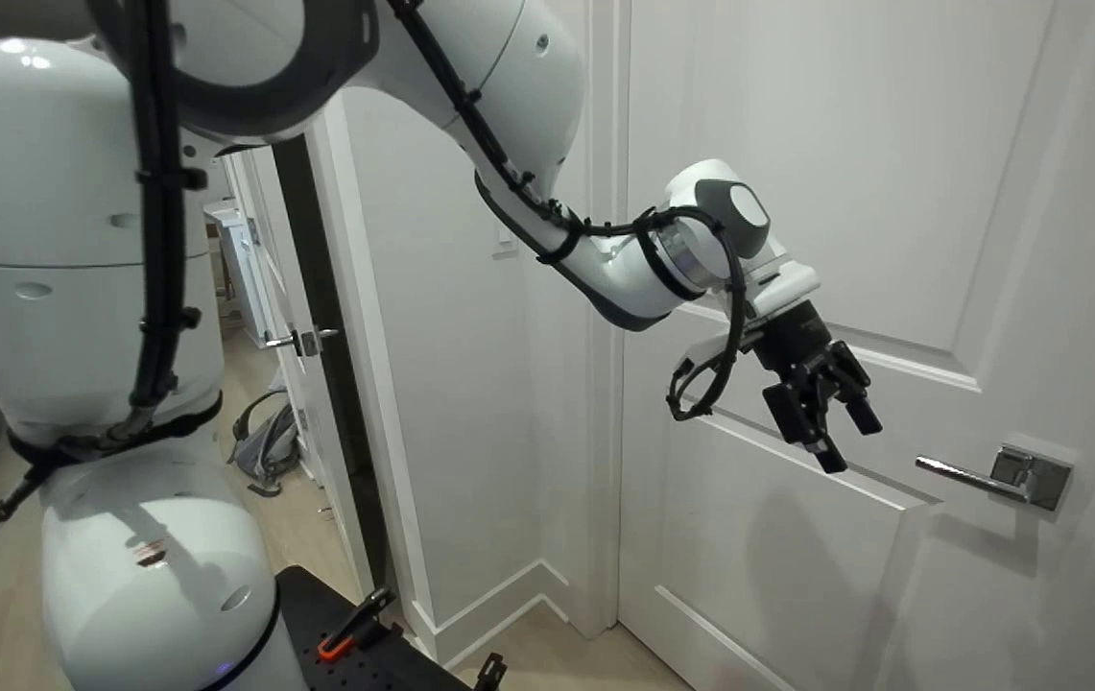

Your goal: Open the door

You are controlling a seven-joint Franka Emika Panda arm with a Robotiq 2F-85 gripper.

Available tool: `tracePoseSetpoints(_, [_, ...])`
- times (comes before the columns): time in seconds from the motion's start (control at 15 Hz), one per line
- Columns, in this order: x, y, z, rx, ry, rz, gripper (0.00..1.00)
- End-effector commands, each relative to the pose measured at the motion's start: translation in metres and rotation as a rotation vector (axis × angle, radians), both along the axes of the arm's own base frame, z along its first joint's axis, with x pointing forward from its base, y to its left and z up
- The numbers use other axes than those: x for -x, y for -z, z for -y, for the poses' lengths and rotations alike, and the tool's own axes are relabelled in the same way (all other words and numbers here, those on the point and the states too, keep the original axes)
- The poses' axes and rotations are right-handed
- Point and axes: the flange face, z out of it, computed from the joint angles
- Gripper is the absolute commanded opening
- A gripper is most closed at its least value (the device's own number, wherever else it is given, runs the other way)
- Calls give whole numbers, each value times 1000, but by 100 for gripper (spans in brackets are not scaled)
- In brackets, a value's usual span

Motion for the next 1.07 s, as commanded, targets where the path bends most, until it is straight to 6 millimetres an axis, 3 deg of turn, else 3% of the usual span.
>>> tracePoseSetpoints(0.0, [-25,21,10,108,3,15,100])
tracePoseSetpoints(0.2, [-41,36,16,173,46,3,100])
tracePoseSetpoints(0.27, [-44,35,9,125,72,-4,100])
tracePoseSetpoints(0.33, [-30,38,10,122,31,-4,100])
tracePoseSetpoints(0.67, [-45,39,7,88,43,-21,100])
tracePoseSetpoints(0.87, [-46,32,36,-73,86,-82,100])
tracePoseSetpoints(1.0, [-40,15,63,-185,128,-110,100])
